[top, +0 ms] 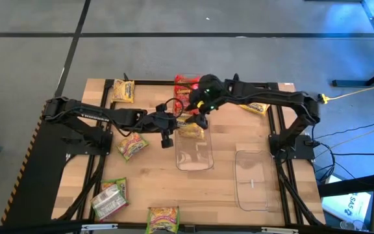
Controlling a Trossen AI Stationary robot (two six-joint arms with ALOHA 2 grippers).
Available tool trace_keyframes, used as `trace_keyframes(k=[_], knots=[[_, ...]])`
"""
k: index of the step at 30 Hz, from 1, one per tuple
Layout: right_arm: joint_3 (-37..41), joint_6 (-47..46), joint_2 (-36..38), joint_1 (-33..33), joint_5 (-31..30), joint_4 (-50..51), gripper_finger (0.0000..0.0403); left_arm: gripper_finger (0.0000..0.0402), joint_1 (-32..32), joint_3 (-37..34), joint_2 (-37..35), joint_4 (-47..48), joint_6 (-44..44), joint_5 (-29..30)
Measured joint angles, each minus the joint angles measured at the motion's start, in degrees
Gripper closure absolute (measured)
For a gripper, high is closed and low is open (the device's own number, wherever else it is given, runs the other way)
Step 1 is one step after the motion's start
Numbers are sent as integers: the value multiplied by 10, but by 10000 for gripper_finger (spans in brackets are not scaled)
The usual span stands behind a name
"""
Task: Sort Maruchan noodles
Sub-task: Put the yellow noodle pack into the middle transparent bin
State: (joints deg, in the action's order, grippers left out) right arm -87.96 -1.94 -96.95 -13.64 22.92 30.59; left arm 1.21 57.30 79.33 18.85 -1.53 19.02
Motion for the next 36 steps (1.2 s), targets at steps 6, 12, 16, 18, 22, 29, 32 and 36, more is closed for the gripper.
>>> trace_keyframes(k=[6,12,16,18,22,29,32,36], knots=[[0,5,-24,23,-34,2,139,357,-4,0,0,0,-16,-1],[-1,10,-31,33,-62,11,139,357,-4,0,-5,-1,-29,3],[-1,12,-33,35,-95,14,155,357,-1,0,-5,-3,-29,4],[-1,21,-34,35,-94,15,178,357,3,0,-5,-3,-29,5],[-1,34,-35,36,-93,15,239,354,8,0,-5,-3,-21,6],[-1,53,-35,36,-86,14,334,334,17,0,-5,-2,-20,4],[-1,55,-35,36,-75,17,358,313,17,0,-5,-2,-19,5],[-1,57,-35,36,-78,21,376,289,17,0,-10,9,-29,2]])
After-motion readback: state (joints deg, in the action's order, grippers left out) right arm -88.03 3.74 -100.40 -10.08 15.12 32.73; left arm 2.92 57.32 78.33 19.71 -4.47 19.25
